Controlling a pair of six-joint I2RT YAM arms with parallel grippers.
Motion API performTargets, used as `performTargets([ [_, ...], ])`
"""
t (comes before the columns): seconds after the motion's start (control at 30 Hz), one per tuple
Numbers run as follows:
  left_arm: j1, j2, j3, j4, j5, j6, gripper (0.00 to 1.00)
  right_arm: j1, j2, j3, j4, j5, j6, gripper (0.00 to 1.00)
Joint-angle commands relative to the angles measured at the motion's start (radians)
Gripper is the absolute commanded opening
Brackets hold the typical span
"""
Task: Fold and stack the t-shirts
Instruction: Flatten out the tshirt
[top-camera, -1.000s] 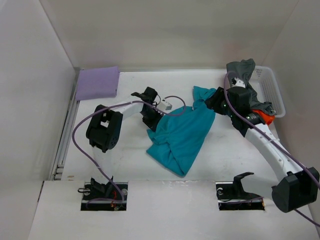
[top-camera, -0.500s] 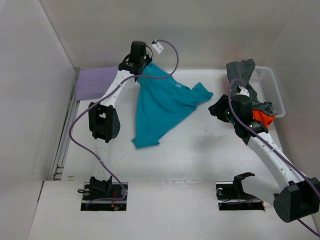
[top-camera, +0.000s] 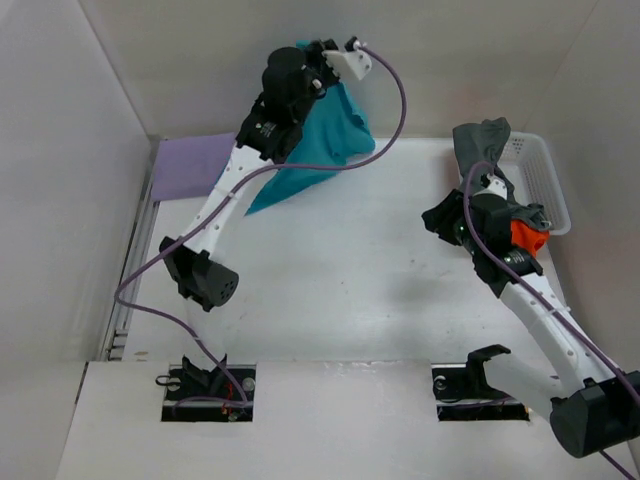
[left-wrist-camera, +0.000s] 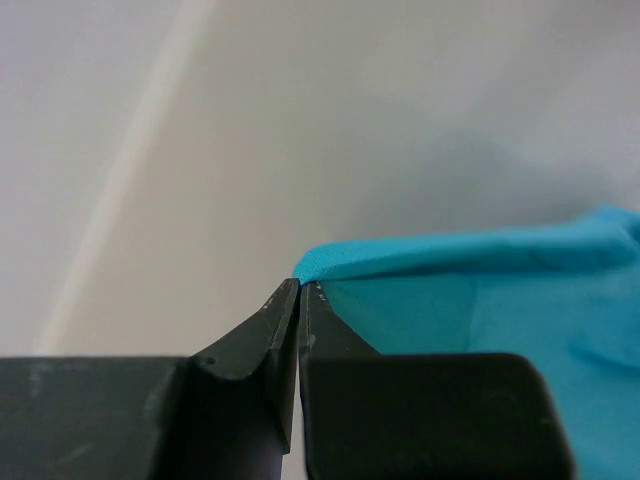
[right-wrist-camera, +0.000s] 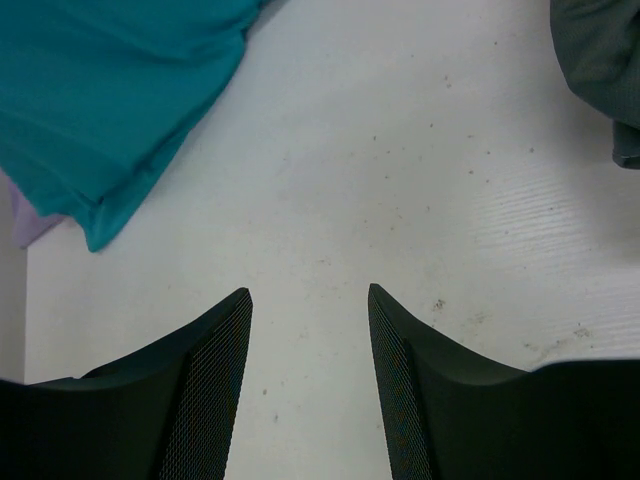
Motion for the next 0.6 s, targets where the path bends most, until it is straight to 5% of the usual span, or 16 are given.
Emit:
performTargets([
  [0.0, -0.036, -0.164, 0.221, 0.117, 0.026, 0.142, 0.0, 0.02, 0.009, 0.044, 0.057, 0.031, -0.009, 0.55],
  [0.13, -0.149, -0.176, 0.412, 0.08, 0.028, 0.31, 0.02, 0.022, 0.001, 0.064, 0.074, 0.042, -0.015, 0.55],
  [0.3, -0.248, -0.203, 0.476, 0.097, 0.011, 0.479, 0.03, 0.025, -0.036, 0.061, 0.088, 0.059, -0.023, 0.55],
  [0.57, -0.144, -0.213, 0.357, 0.12, 0.034, 0.377, 0.04, 0.035, -0.091, 0.016, 0.077, 0.059, -0.018, 0.56],
])
